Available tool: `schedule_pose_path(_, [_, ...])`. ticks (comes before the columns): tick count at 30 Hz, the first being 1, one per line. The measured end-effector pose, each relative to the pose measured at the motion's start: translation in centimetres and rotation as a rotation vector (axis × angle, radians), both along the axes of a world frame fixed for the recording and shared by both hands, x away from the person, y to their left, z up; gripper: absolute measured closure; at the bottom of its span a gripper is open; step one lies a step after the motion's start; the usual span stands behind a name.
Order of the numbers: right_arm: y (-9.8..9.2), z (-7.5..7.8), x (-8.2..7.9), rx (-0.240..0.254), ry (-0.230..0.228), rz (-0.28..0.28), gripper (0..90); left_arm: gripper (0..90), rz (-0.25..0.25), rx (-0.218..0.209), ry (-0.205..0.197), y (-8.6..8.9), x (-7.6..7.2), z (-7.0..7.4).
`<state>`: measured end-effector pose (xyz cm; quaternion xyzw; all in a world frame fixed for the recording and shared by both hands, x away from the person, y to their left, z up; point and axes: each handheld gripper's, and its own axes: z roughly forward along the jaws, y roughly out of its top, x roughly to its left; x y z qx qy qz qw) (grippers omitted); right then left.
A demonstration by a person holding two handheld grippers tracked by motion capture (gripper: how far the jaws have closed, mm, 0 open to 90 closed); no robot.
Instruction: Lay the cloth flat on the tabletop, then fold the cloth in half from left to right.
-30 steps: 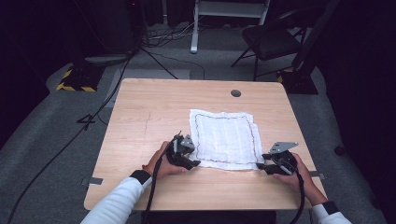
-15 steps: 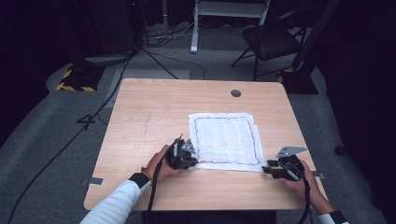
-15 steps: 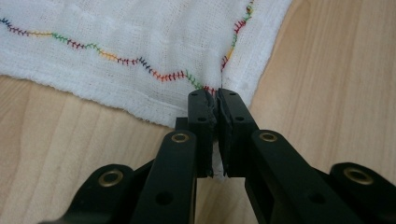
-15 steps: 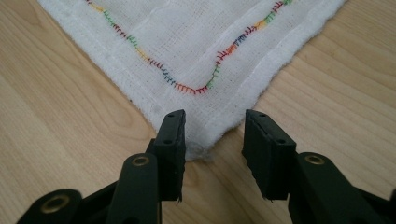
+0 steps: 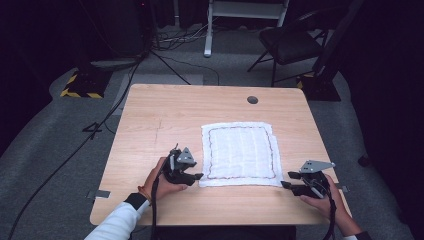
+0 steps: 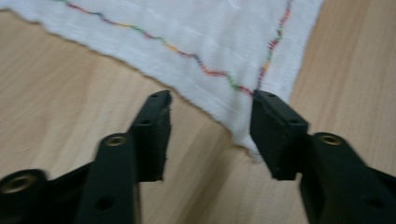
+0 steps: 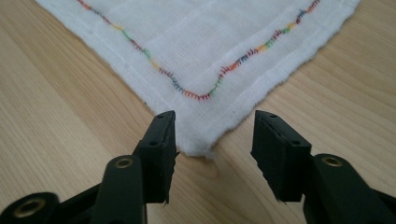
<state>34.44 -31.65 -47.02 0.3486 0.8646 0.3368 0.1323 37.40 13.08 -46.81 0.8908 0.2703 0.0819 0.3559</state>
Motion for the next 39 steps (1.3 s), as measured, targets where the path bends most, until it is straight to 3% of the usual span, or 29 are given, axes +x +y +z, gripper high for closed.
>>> schedule_pose_path(3, [0.5, 0.2, 0.3, 0.015, -0.007, 0.015, 43.1, 30.1, 0.04, -0.02, -0.001, 1.1, 0.6, 0.2])
schedule_pose_path(6, [1.4, 0.4, 0.5, 0.016, -0.018, 0.044, 40.2, 25.2, 0.066, -0.04, -0.01, 1.7, 1.3, 0.3])
schedule_pose_path(17, [5.6, 1.2, 1.4, 0.02, -0.093, 0.146, 40.6, 22.6, 0.101, -0.032, -0.045, 2.0, 3.3, 0.5])
schedule_pose_path(19, [6.6, 1.3, 1.6, 0.029, -0.102, 0.166, 41.2, 23.0, 0.114, -0.028, -0.075, 1.9, 3.8, 0.5])
schedule_pose_path(22, [8.5, 1.6, 1.9, 0.036, -0.125, 0.205, 42.2, 23.5, 0.125, -0.024, -0.062, 1.6, 5.0, 0.4])
schedule_pose_path(24, [9.7, 1.6, 2.2, 0.038, -0.136, 0.228, 43.5, 23.8, 0.139, -0.034, -0.084, 1.3, 5.6, 0.5])
schedule_pose_path(30, [14.2, 1.6, 2.6, 0.039, -0.152, 0.323, 47.7, 25.5, 0.167, -0.054, -0.09, 0.3, 8.5, 0.8])
schedule_pose_path(35, [18.0, 1.0, 2.6, 0.034, -0.149, 0.413, 49.4, 25.0, 0.209, -0.064, -0.071, -0.8, 11.7, 0.2])
schedule_pose_path(39, [20.5, 0.3, 2.3, 0.022, -0.142, 0.478, 52.8, 24.9, 0.237, -0.043, -0.083, -1.7, 13.7, -0.4])
